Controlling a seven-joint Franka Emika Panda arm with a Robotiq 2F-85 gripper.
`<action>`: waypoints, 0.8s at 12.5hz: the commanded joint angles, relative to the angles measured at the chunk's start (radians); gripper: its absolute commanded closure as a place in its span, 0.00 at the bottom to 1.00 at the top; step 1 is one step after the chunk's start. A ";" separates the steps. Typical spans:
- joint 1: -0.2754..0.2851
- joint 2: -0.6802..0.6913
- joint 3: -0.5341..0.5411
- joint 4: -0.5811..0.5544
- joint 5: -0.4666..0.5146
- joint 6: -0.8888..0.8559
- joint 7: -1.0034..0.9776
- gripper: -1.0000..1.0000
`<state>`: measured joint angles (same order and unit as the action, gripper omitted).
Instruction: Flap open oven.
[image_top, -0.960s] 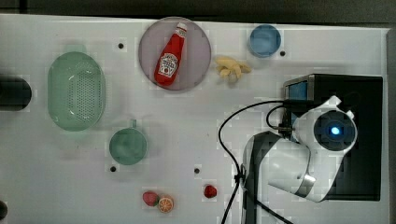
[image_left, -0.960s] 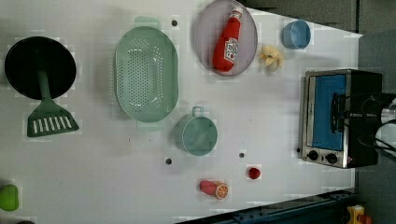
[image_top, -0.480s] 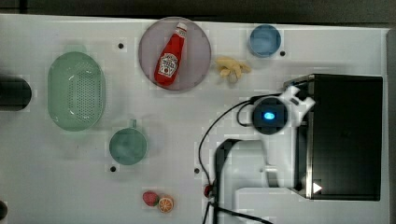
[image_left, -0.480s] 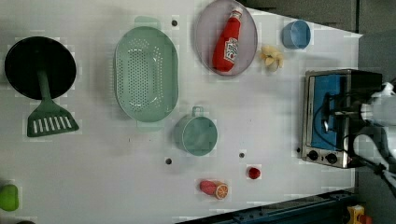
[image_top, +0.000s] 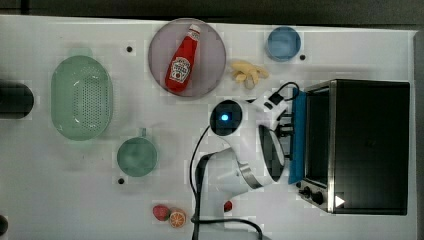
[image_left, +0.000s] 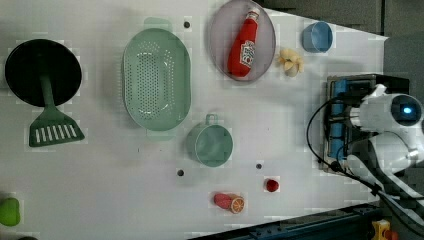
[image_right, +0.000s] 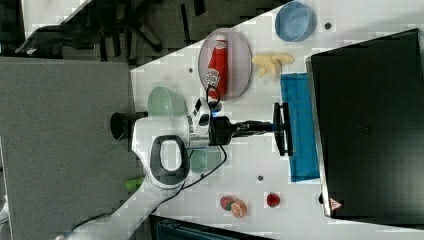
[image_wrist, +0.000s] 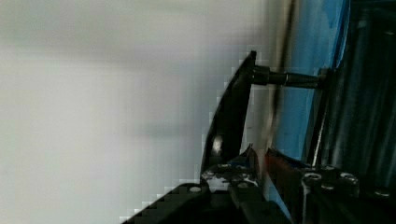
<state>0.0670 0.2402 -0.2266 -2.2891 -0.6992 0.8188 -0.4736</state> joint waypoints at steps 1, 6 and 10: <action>0.014 0.056 0.023 -0.005 -0.018 -0.002 0.135 0.82; 0.065 0.188 0.036 0.033 -0.107 -0.002 0.336 0.82; 0.102 0.276 0.039 0.072 -0.127 0.011 0.401 0.82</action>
<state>0.1765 0.5259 -0.1787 -2.2461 -0.8184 0.8281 -0.1619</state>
